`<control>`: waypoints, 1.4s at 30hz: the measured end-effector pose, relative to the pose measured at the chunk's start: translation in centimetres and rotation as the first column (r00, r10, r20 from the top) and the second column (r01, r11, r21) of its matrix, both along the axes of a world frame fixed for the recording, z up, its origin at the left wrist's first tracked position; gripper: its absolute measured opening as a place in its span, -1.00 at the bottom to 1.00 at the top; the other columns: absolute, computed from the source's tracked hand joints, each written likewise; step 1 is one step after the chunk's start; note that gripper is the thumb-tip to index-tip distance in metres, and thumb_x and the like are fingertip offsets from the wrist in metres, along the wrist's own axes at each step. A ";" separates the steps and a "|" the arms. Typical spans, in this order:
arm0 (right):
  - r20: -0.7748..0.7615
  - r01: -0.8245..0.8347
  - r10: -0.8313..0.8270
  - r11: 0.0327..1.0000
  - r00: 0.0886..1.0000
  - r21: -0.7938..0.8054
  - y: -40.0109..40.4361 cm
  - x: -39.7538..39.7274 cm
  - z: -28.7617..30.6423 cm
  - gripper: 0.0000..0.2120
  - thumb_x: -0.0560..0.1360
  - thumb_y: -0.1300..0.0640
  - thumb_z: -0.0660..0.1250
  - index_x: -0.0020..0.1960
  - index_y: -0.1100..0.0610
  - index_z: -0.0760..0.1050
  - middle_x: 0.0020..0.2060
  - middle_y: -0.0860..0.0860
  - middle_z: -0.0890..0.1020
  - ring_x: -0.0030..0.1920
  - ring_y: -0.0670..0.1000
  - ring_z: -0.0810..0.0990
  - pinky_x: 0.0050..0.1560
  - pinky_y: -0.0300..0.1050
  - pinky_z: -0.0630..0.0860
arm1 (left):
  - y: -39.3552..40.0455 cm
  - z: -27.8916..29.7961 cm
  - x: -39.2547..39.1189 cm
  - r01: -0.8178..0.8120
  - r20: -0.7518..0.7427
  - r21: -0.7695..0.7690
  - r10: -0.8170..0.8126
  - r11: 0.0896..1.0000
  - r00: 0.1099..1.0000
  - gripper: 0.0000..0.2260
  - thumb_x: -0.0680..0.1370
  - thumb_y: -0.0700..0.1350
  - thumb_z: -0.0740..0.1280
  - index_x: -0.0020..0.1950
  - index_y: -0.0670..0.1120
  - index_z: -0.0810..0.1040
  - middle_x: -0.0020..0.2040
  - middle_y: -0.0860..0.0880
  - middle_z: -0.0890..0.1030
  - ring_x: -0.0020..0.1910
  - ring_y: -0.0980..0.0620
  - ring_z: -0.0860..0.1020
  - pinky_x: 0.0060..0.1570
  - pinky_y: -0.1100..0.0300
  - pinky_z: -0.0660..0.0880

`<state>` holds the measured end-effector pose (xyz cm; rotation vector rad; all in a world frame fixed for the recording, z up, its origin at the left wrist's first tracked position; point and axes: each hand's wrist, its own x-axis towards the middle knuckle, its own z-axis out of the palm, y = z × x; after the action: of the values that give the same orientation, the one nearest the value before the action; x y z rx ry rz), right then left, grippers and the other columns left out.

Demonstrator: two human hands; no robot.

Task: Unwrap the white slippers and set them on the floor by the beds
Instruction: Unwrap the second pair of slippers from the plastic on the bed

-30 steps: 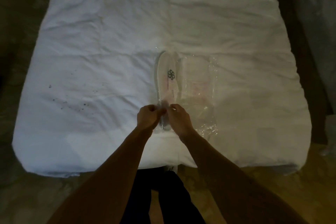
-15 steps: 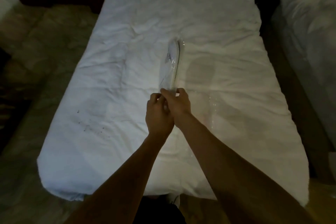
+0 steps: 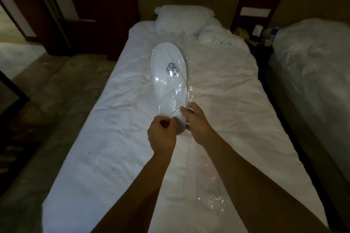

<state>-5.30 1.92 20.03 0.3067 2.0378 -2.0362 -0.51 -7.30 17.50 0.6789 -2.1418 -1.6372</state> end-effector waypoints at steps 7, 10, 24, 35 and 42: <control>-0.103 0.054 -0.059 0.997 0.993 -0.058 0.9 -1.3 2.9 -0.79 0.58 0.14 0.28 0.16 0.22 0.42 0.20 0.31 0.53 0.24 0.30 0.53 0.28 0.30 0.46 | 0.5 3.0 -1.2 -0.043 0.146 0.233 0.008 0.972 0.989 -0.76 0.44 -0.04 0.48 -0.04 -0.16 0.54 -0.16 -0.09 0.62 -0.21 -0.13 0.68 -0.11 -0.05 0.66; -0.123 0.052 -0.061 0.996 0.991 -0.069 1.1 -1.4 3.2 -0.77 0.58 0.14 0.28 0.15 0.26 0.40 0.22 0.34 0.50 0.26 0.33 0.49 0.29 0.31 0.44 | 0.6 3.8 -1.3 0.010 0.182 0.331 -0.074 0.944 0.981 -0.86 0.48 -0.10 0.42 -0.11 -0.18 0.62 -0.21 -0.11 0.66 -0.33 -0.07 0.68 -0.19 0.03 0.67; -0.157 0.065 -0.104 0.969 0.982 -0.239 3.7 -3.1 5.3 -0.96 0.61 0.12 0.25 0.04 0.04 0.47 0.08 0.04 0.59 0.08 0.08 0.59 -0.05 -0.04 0.55 | 2.3 2.1 1.0 0.082 0.094 0.499 -0.148 0.863 0.985 -0.79 0.60 -0.11 0.29 -0.17 -0.18 0.58 -0.16 -0.12 0.68 -0.18 -0.05 0.65 -0.18 0.15 0.54; -0.115 0.060 -0.101 0.948 0.988 -0.313 6.2 -3.4 6.4 -0.86 0.58 0.12 0.30 -0.16 0.02 0.46 -0.12 -0.03 0.59 -0.12 0.00 0.56 -0.11 -0.10 0.48 | -1.4 3.3 -0.2 -0.011 -0.042 0.735 0.062 0.678 0.997 -0.55 0.55 0.22 0.26 0.28 -0.07 0.51 0.09 -0.08 0.64 0.00 -0.03 0.60 -0.04 0.11 0.49; -0.095 -0.022 -0.011 0.941 0.995 -0.338 6.4 -3.4 6.7 -0.86 0.58 0.12 0.30 -0.16 0.01 0.51 -0.15 -0.04 0.66 -0.11 0.01 0.62 -0.03 -0.07 0.49 | -0.8 10.4 -5.5 0.363 -0.045 0.356 -0.372 0.861 0.927 -0.55 0.44 0.11 0.47 0.26 -0.04 0.54 0.11 0.00 0.65 0.07 0.01 0.61 0.06 0.11 0.56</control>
<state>-8.73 8.37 26.76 0.1390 1.6869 -2.3886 -6.02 -8.12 27.92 0.3978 -2.1025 -2.2724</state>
